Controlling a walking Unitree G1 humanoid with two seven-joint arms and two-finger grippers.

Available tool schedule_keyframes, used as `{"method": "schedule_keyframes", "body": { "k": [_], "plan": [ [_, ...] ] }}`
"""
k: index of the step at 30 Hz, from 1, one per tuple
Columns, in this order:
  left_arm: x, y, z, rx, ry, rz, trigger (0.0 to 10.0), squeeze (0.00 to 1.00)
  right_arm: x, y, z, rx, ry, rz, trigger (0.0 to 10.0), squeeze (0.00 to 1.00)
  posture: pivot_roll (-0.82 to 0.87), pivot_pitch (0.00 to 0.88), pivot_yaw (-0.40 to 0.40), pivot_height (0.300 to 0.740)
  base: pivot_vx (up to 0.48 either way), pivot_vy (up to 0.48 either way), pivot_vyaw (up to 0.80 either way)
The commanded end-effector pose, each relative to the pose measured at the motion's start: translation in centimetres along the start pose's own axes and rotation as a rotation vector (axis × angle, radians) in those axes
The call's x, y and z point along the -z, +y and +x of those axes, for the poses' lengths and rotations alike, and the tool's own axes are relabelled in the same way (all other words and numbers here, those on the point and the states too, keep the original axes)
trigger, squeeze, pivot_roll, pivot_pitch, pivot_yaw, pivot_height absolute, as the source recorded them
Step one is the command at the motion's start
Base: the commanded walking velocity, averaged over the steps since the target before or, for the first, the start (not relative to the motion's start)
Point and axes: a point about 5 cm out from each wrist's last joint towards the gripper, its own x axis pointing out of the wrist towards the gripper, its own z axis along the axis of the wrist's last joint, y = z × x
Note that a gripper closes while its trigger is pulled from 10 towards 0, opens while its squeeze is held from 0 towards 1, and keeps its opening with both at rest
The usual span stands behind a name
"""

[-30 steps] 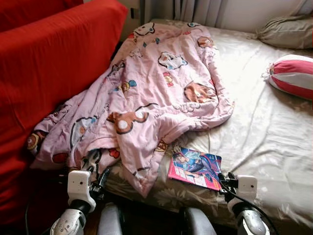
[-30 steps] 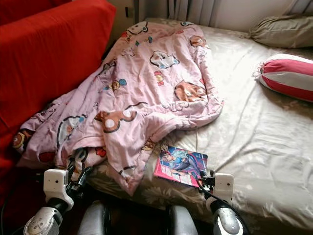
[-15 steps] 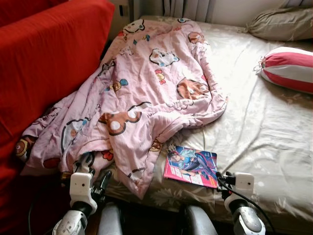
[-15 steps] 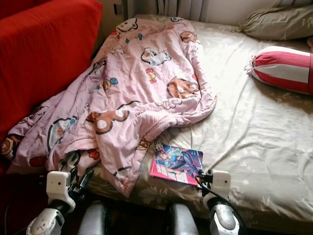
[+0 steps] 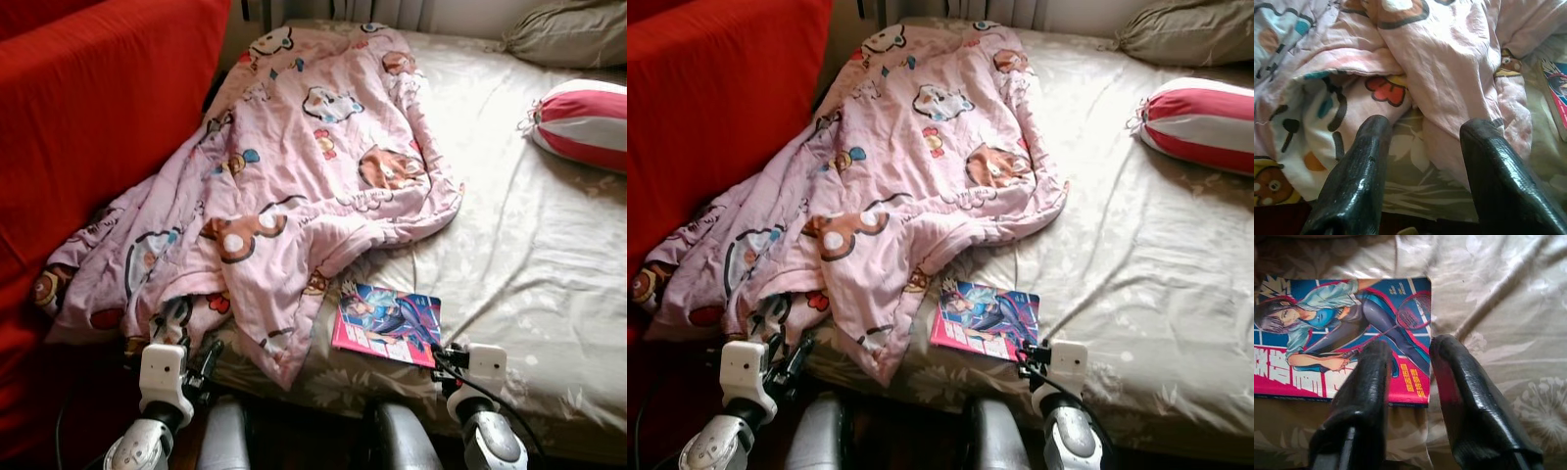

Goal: Clean up the room

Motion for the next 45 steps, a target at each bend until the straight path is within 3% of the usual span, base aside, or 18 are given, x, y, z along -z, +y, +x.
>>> {"method": "schedule_keyframes", "body": {
  "k": [1, 11, 12, 27, 30, 38, 45],
  "plan": [
    [0.4, 0.0, -0.4, 0.006, 0.013, 0.007, 10.0, 0.0, 0.8, -0.1, -0.3, 0.006, 0.036, 0.03, 10.0, 1.0, 0.04, 0.26, -0.032, 0.607, 0.0, 0.0, 0.0],
    [-0.2, 0.1, 0.0, 0.004, -0.003, 0.011, 10.0, 0.0, 0.5, -0.3, 0.3, 0.051, 0.049, 0.056, 10.0, 1.0, 0.05, 0.274, -0.02, 0.607, 0.0, 0.0, 0.0],
    [-0.4, 0.1, 0.2, 0.007, -0.006, 0.013, 10.0, 0.0, 0.5, -0.3, 0.4, 0.054, 0.05, 0.062, 10.0, 0.0, 0.05, 0.273, -0.018, 0.607, 0.0, 0.0, 0.0],
    [-0.6, 0.4, 0.1, -0.001, -0.009, 0.023, 10.0, 0.0, 0.7, -0.6, 0.4, 0.088, 0.063, 0.072, 10.0, 0.0, 0.05, 0.272, -0.013, 0.594, 0.0, 0.0, 0.0],
    [-0.7, 0.5, 0.1, 0.0, -0.011, 0.027, 10.0, 0.0, 0.9, -0.6, 0.3, 0.118, 0.065, 0.147, 10.0, 0.0, 0.06, 0.275, -0.01, 0.594, 0.0, 0.0, 0.0],
    [-1.2, 1.1, -0.2, -0.002, -0.014, 0.052, 10.0, 0.0, -0.1, -0.3, 1.4, 0.126, 0.032, 0.462, 10.0, 0.0, 0.09, 0.291, 0.014, 0.594, 0.0, 0.0, 0.0],
    [-1.5, 1.7, -0.7, 0.001, -0.007, 0.077, 10.0, 0.0, -1.0, 0.3, 2.1, 0.098, -0.012, 0.607, 10.0, 0.0, 0.12, 0.302, 0.033, 0.594, 0.0, 0.0, 0.0]
  ]
}}
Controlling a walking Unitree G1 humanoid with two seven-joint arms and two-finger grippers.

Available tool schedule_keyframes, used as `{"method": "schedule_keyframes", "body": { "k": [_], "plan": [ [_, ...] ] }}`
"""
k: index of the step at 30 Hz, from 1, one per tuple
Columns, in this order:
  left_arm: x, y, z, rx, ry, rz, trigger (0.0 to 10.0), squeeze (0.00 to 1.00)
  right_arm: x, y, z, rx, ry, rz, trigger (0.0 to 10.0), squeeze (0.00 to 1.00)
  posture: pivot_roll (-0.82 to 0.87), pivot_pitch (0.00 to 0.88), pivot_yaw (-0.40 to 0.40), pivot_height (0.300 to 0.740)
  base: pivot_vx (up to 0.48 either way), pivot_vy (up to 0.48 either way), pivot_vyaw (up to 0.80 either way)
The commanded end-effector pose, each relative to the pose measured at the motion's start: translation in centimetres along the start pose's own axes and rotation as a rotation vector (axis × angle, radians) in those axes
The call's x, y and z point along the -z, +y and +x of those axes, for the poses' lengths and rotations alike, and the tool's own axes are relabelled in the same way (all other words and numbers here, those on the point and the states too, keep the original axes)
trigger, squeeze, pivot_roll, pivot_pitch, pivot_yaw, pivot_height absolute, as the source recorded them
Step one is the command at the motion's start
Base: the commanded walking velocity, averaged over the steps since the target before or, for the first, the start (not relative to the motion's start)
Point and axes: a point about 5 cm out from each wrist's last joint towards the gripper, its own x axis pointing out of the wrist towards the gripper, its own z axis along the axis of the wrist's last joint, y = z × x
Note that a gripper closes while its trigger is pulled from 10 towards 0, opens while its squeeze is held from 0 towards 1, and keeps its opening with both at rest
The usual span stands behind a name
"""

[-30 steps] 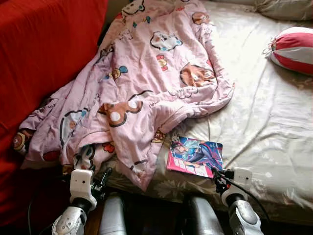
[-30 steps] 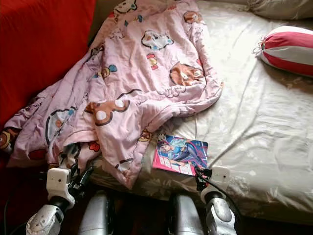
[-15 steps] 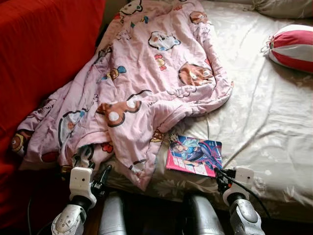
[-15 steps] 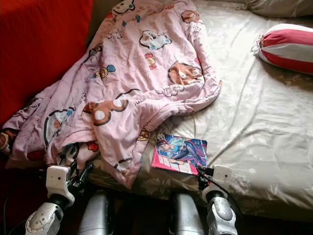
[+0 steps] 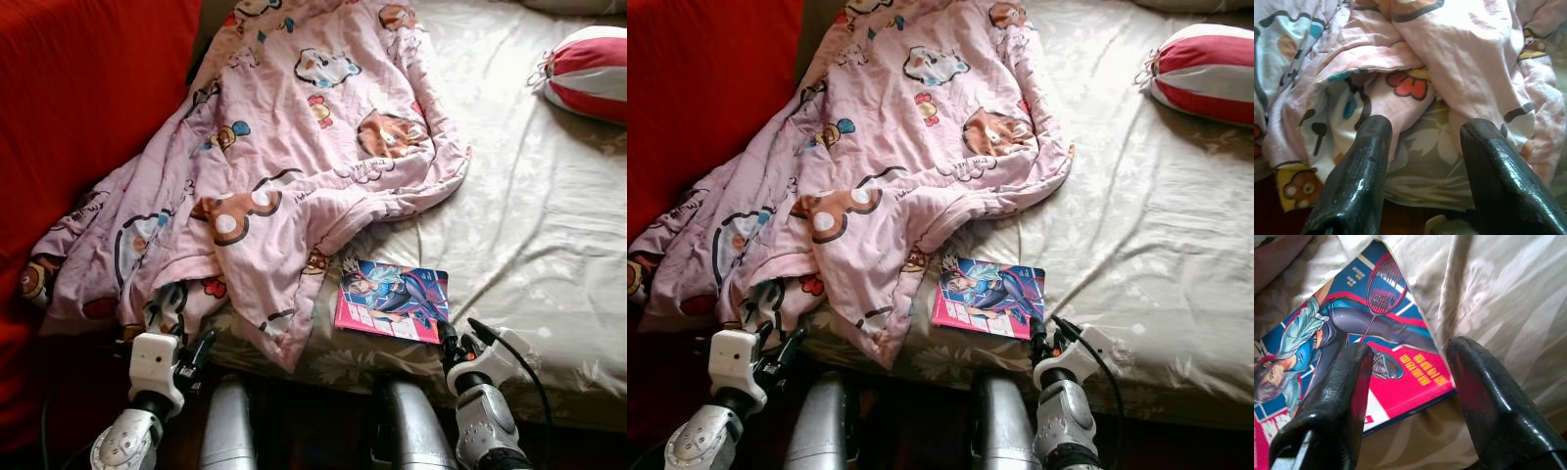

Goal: Clean up the room

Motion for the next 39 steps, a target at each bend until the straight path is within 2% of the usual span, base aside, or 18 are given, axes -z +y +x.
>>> {"method": "schedule_keyframes", "body": {
  "k": [1, 11, 17, 23, 31, 34, 39],
  "plan": [
    [0.6, 0.4, -0.8, -0.002, 0.041, 0.007, 10.0, 0.0, 0.9, -0.5, -0.4, 0.023, 0.037, 0.051, 10.0, 0.0, 0.13, 0.305, 0.037, 0.594, 0.0, 0.0, 0.0],
    [0.8, 1.2, -2.2, 0.017, 0.085, 0.042, 10.0, 0.0, 0.8, -0.7, -0.5, 0.038, 0.007, 0.088, 10.0, 0.0, 0.13, 0.312, 0.063, 0.594, 0.0, 0.0, 0.0],
    [0.7, 1.4, -2.4, 0.015, 0.092, 0.047, 10.0, 0.0, 1.1, -1.0, -0.8, 0.029, 0.002, 0.103, 10.0, 0.0, 0.13, 0.318, 0.066, 0.594, 0.0, 0.0, 0.0],
    [0.8, 1.4, -2.7, 0.017, 0.103, 0.052, 10.0, 0.0, 0.6, -1.9, -1.1, 0.068, -0.053, 0.153, 10.0, 0.0, 0.14, 0.322, 0.069, 0.594, 0.0, 0.0, 0.0],
    [0.7, 1.6, -2.8, 0.015, 0.106, 0.06, 10.0, 0.0, 1.6, -2.0, -1.4, 0.058, -0.004, 0.168, 10.0, 0.0, 0.15, 0.324, 0.076, 0.594, 0.0, 0.0, 0.0],
    [0.6, 1.9, -3.1, 0.006, 0.109, 0.075, 10.0, 0.0, 2.1, -2.2, -1.6, 0.069, 0.012, 0.224, 10.0, 0.0, 0.16, 0.331, 0.088, 0.594, 0.0, 0.0, 0.0],
    [0.6, 2.0, -3.4, 0.011, 0.12, 0.082, 10.0, 0.0, 1.8, -2.4, -1.5, 0.084, 0.009, 0.227, 10.0, 0.0, 0.17, 0.338, 0.103, 0.594, 0.0, 0.0, 0.0]
  ]
}}
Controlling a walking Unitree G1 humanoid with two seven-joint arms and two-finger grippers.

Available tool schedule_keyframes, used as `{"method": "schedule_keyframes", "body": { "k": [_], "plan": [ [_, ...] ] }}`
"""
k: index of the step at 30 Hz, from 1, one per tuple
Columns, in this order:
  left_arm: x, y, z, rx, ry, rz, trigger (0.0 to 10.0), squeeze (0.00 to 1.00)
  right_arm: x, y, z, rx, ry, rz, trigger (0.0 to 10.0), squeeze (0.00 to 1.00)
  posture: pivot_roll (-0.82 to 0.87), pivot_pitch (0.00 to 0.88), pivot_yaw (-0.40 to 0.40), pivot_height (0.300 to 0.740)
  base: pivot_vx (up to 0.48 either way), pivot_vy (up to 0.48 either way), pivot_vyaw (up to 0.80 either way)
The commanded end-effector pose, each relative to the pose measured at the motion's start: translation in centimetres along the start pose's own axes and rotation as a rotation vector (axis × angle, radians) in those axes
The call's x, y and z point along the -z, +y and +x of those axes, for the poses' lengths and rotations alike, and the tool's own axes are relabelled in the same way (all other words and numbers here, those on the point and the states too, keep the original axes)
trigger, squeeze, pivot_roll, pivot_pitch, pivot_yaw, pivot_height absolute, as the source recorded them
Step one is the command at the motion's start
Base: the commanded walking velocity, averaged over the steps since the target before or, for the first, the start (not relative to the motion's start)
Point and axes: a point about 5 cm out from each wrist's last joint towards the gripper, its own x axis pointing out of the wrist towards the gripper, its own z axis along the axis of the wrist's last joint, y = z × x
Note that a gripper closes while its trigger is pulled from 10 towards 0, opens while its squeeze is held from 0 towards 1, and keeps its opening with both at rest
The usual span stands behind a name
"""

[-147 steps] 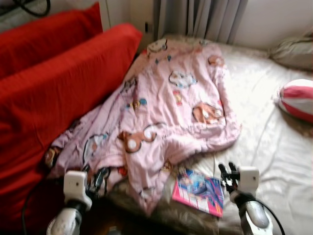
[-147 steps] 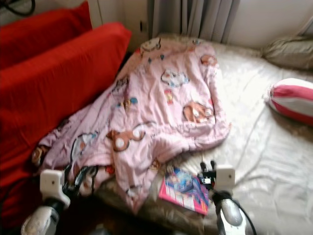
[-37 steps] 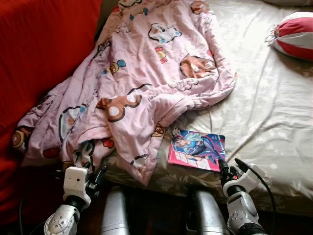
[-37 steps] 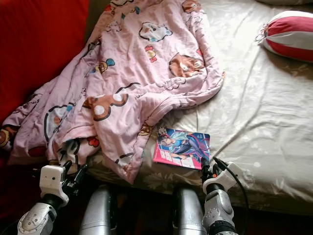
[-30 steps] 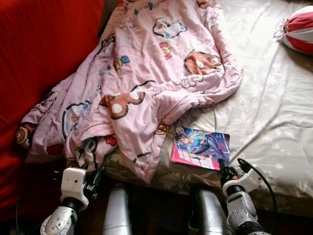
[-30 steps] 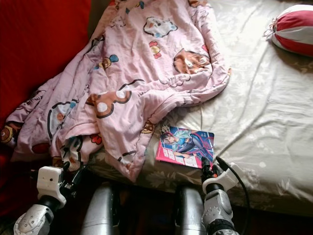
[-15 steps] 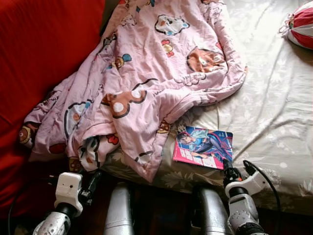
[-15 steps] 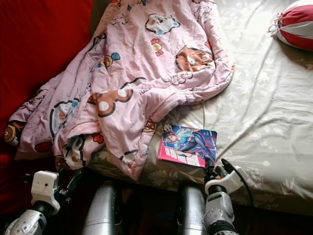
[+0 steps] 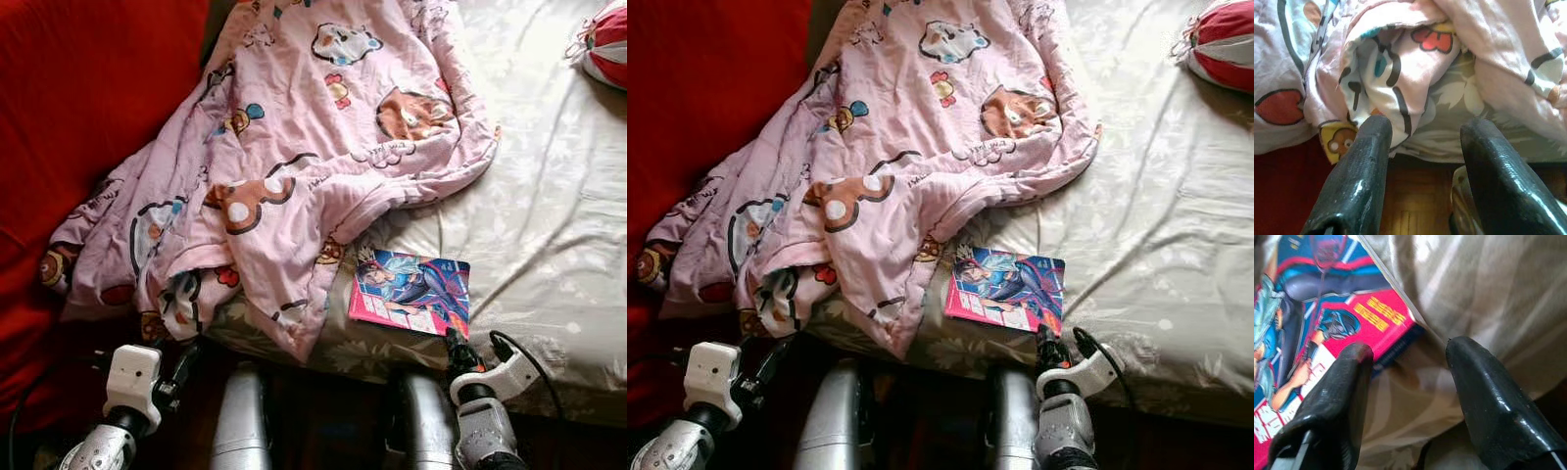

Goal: Clean up the room

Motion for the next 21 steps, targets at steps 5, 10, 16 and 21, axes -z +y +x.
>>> {"method": "schedule_keyframes", "body": {
  "k": [5, 10, 16, 21],
  "plan": [
    [0.5, 0.9, -1.0, -0.013, 0.047, 0.033, 10.0, 0.0, -0.1, -0.9, -0.3, 0.047, -0.002, 0.037, 10.0, 0.0, 0.18, 0.342, 0.12, 0.594, 0.0, 0.0, 0.0],
    [0.3, 1.2, -1.1, -0.015, 0.047, 0.039, 10.0, 0.0, -1.0, -0.4, 0.3, 0.032, -0.033, 0.056, 10.0, 0.0, 0.19, 0.345, 0.13, 0.594, 0.0, 0.0, 0.0],
    [0.2, 1.5, -1.5, -0.02, 0.056, 0.046, 10.0, 0.0, -1.6, 0.0, 0.6, 0.016, -0.057, 0.09, 10.0, 0.0, 0.21, 0.345, 0.138, 0.594, 0.0, 0.0, 0.0],
    [0.2, 1.6, -1.8, -0.022, 0.063, 0.049, 10.0, 0.0, -1.5, 0.6, 0.8, -0.022, -0.062, 0.115, 10.0, 0.0, 0.21, 0.347, 0.143, 0.594, 0.0, 0.0, 0.0]
  ]
}}
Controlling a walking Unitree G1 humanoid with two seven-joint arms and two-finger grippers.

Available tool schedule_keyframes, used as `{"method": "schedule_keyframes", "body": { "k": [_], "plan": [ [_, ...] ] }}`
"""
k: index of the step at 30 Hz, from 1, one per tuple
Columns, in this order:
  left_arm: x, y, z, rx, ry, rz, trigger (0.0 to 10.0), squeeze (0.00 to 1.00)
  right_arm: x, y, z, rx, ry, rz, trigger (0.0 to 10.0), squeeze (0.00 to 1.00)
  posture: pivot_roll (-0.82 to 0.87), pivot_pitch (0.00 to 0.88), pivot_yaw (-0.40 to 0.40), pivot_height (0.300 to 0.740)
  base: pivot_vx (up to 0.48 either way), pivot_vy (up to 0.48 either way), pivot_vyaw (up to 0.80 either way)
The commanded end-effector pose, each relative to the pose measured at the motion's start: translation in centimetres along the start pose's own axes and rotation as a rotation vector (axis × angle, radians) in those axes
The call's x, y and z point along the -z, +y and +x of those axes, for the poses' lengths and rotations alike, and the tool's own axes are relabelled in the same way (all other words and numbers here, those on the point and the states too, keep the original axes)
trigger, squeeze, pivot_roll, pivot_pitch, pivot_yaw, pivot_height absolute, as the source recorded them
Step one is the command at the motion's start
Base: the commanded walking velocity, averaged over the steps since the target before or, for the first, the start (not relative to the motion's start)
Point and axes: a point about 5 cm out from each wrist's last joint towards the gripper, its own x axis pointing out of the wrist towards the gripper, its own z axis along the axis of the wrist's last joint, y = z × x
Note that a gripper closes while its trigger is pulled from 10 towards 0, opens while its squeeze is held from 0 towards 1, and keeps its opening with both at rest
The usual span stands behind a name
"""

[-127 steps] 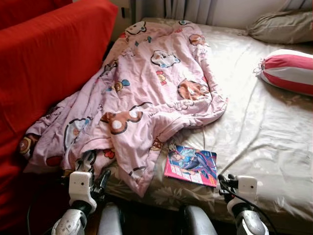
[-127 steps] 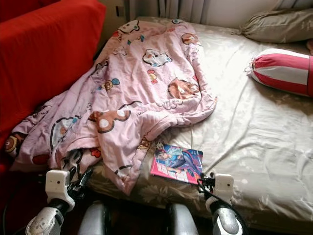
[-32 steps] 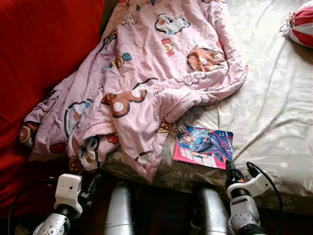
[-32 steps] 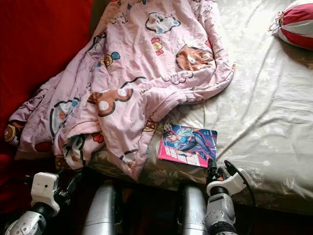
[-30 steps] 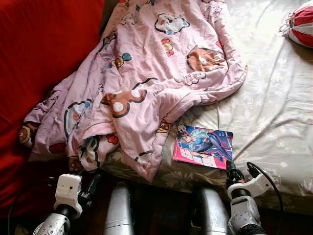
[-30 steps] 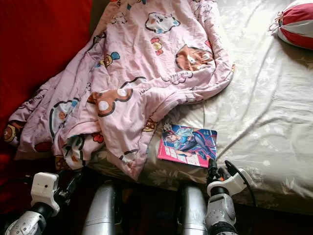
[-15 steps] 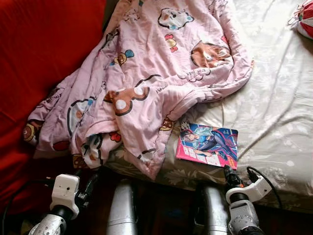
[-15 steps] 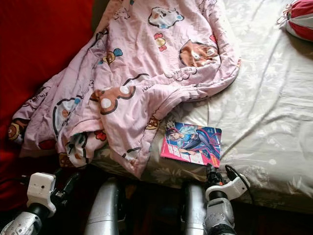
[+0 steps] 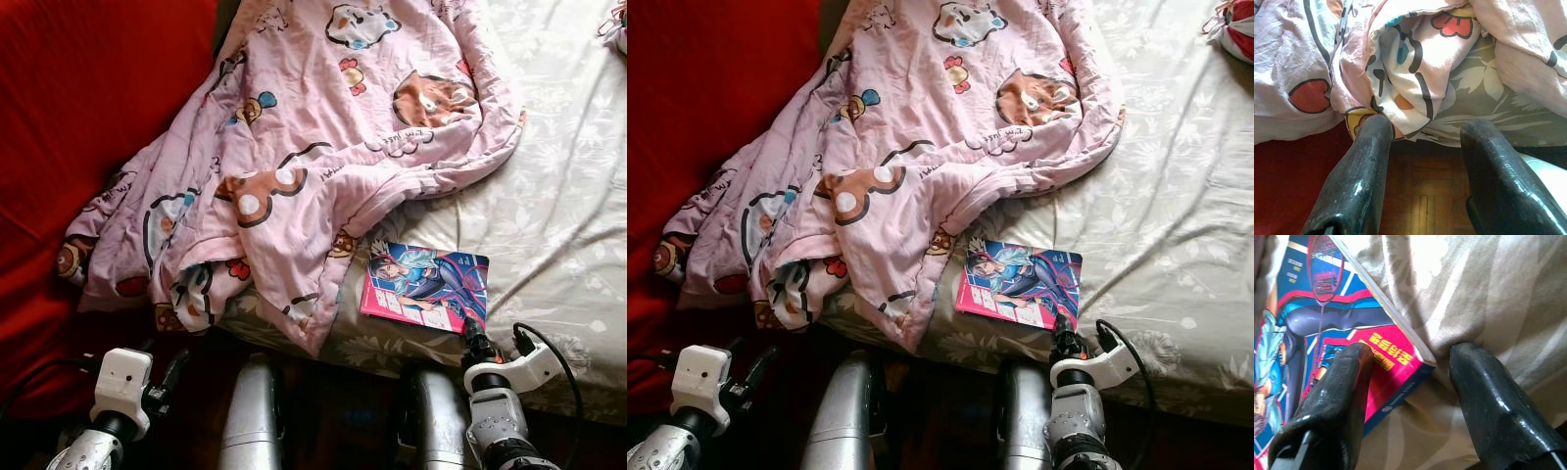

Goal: Clean up the room

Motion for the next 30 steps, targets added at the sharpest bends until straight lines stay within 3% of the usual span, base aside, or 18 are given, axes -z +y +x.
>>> {"method": "schedule_keyframes", "body": {
  "k": [1, 8, 11, 13, 16, 18, 21, 25, 30],
  "plan": [
    [0.7, 0.8, -1.0, -0.017, 0.049, 0.012, 10.0, 0.0, 0.8, 0.0, -0.2, -0.004, 0.028, 0.032, 10.0, 0.0, 0.22, 0.346, 0.143, 0.594, 0.0, 0.0, 0.0],
    [1.0, 0.8, -1.3, -0.022, 0.064, 0.016, 10.0, 0.0, 2.2, 1.2, -0.2, -0.101, 0.094, 0.075, 10.0, 0.0, 0.22, 0.35, 0.152, 0.594, 0.0, 0.0, 0.0],
    [1.1, 0.9, -1.4, -0.02, 0.068, 0.018, 10.0, 0.0, 2.4, 1.1, -0.3, -0.073, 0.099, 0.063, 10.0, 0.0, 0.23, 0.353, 0.15, 0.594, 0.0, 0.0, 0.0],
    [1.1, 0.9, -1.5, -0.019, 0.07, 0.019, 10.0, 0.0, 2.2, 0.7, -0.3, -0.029, 0.086, 0.064, 10.0, 0.0, 0.23, 0.353, 0.15, 0.594, 0.0, 0.0, 0.0],
    [1.2, 0.9, -1.6, -0.022, 0.071, 0.019, 10.0, 0.0, 1.3, -1.4, -0.9, 0.133, 0.026, 0.084, 10.0, 0.0, 0.23, 0.351, 0.144, 0.594, 0.0, 0.0, 0.0],
    [1.4, 0.9, -1.8, -0.023, 0.075, 0.018, 10.0, 0.0, 1.3, -1.7, -1.0, 0.141, 0.016, 0.118, 10.0, 0.0, 0.23, 0.351, 0.144, 0.594, 0.0, 0.0, 0.0],
    [1.5, 0.7, -1.8, -0.02, 0.077, 0.018, 10.0, 0.0, 1.3, -1.2, -0.8, 0.101, 0.021, 0.134, 10.0, 0.0, 0.23, 0.352, 0.144, 0.594, 0.0, 0.0, 0.0],
    [1.5, 0.5, -1.7, -0.018, 0.077, 0.019, 10.0, 0.0, 1.9, 0.7, -0.2, -0.016, 0.054, 0.169, 10.0, 0.0, 0.25, 0.344, 0.144, 0.594, 0.0, 0.0, 0.0],
    [1.4, 0.5, -1.8, -0.018, 0.075, 0.03, 10.0, 0.0, 2.2, 1.6, 0.2, -0.051, 0.066, 0.178, 10.0, 0.0, 0.26, 0.348, 0.149, 0.594, 0.0, 0.0, 0.0]
  ]
}}
